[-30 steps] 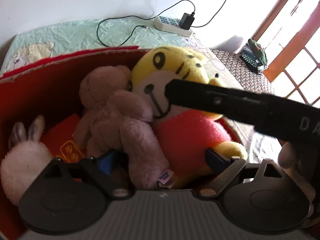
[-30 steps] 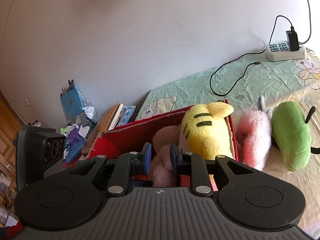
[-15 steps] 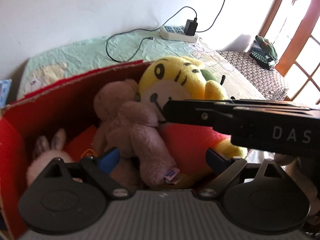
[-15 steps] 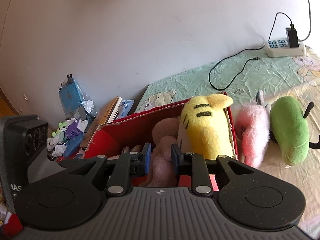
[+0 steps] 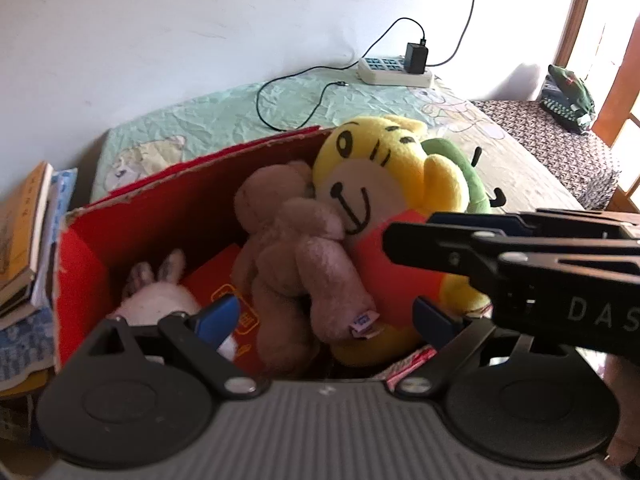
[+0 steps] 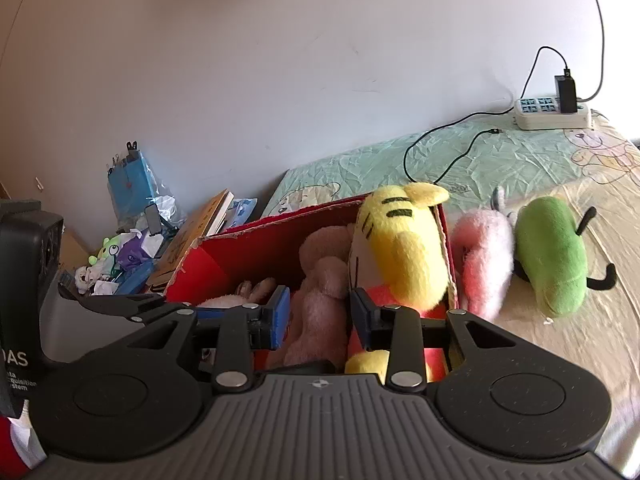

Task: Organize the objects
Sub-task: 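Open the right gripper to release the teddy bear in the box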

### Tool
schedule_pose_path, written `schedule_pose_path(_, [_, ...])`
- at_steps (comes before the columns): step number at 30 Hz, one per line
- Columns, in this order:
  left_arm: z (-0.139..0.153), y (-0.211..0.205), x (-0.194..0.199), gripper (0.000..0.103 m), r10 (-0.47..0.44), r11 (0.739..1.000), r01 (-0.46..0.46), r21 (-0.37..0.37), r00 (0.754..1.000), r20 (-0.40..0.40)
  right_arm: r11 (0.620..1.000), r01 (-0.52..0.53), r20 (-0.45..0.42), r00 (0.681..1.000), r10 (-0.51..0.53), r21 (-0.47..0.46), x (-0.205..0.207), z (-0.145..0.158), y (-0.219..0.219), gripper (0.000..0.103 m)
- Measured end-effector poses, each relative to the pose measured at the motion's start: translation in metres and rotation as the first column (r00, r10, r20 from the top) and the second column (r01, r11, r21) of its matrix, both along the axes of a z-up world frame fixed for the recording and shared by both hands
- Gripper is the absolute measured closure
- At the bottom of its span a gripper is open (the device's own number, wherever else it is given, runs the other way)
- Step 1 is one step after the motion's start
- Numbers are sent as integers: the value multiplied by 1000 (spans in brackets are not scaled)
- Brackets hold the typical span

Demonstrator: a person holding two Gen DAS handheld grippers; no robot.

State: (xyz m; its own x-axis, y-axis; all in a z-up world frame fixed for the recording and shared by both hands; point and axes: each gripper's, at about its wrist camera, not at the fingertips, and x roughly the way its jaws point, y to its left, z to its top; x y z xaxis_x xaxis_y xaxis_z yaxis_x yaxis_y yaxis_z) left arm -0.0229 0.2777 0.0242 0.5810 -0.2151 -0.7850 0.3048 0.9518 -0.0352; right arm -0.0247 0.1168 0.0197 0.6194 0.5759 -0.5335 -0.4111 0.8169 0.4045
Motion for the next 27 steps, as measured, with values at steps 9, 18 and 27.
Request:
schedule_pose_path(9, [8,-1,-15,9,48,998,-49,28,999,12,998,59,-15,998,-59,3,-16,-1,-12,67])
schedule_pose_path(18, [18,-10,-36,8,64,996,-66,59,997,30,997,77,-17,997,-78,-21,-33,5,-17,67])
schedule_pose_path(27, [19,-19,-54,8,96,991,-95,94,995,-3,997,67,-31,997,-68,-29,-48,9,-21,67])
